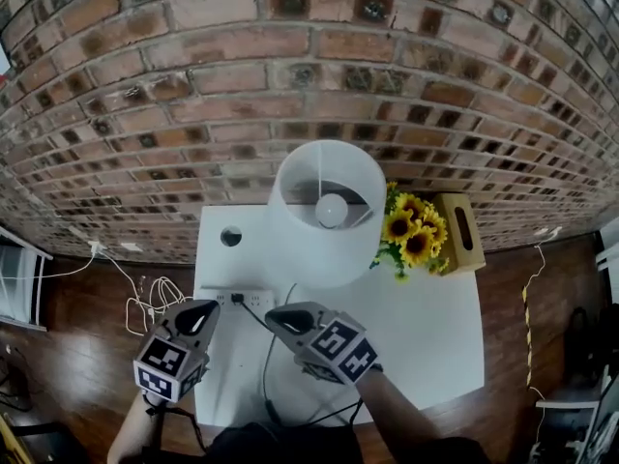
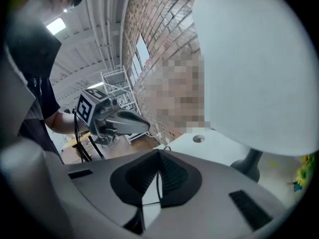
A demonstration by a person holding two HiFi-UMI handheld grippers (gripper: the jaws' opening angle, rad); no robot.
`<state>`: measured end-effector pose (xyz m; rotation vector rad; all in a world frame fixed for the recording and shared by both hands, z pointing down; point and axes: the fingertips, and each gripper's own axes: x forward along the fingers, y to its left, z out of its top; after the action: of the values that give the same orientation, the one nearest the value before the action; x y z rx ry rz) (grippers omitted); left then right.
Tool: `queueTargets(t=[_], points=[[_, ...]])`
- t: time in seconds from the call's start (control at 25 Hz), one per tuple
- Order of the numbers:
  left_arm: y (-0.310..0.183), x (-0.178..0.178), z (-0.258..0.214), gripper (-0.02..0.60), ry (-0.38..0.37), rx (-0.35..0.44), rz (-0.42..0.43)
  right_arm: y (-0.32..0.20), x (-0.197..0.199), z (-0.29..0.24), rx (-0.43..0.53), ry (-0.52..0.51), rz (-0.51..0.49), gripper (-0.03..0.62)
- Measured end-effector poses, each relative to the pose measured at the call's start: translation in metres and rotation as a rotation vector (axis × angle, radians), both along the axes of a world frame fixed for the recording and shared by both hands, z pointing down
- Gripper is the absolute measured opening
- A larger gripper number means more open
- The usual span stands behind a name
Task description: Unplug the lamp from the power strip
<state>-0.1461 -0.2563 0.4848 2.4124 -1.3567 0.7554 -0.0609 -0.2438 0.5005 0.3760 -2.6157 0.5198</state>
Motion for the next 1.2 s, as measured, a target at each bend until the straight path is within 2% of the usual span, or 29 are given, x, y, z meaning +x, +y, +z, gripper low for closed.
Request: queueTargets(t=[0.08, 0.24, 0.32, 0.44, 0.6, 0.68, 0.84, 1.2], points=[[0.0, -0.001, 0.012, 0.012, -0.01, -0.021, 0.019, -0.004, -0.002, 0.017, 0.008, 0.064, 0.0, -0.008], [0.002, -0.005, 0.044, 0.016, -0.002, -0.121, 0.062, -0.01, -0.009, 0.05, 0.091, 0.2, -0.03, -0.008], [0.001, -0.006, 0.054, 0.029, -0.021, -0.136, 0.079, -0.011, -0.013, 0.066, 0.113, 0.249, -0.05, -0.008], [-0.002, -0.007, 0.061, 0.1, -0.051, -0.141, 0.097, -0.014, -0.021, 0.079, 0.099, 0.264, -0.058, -0.008], [-0.006, -0.007, 0.073, 0.127, -0.079, -0.161, 0.118, -0.021, -0.026, 0.088, 0.04, 0.247, -0.054, -0.006], [-0.009, -0.004, 0.078, 0.127, -0.085, -0.172, 0.129, -0.021, -0.029, 0.09, 0.004, 0.231, -0.068, -0.008], [-0.014, 0.003, 0.09, 0.127, -0.088, -0.197, 0.138, -0.02, -0.029, 0.102, 0.008, 0.28, -0.093, -0.006], [-0.027, 0.017, 0.117, 0.127, -0.148, -0.227, 0.18, -0.016, -0.041, 0.119, -0.023, 0.295, -0.107, -0.006]])
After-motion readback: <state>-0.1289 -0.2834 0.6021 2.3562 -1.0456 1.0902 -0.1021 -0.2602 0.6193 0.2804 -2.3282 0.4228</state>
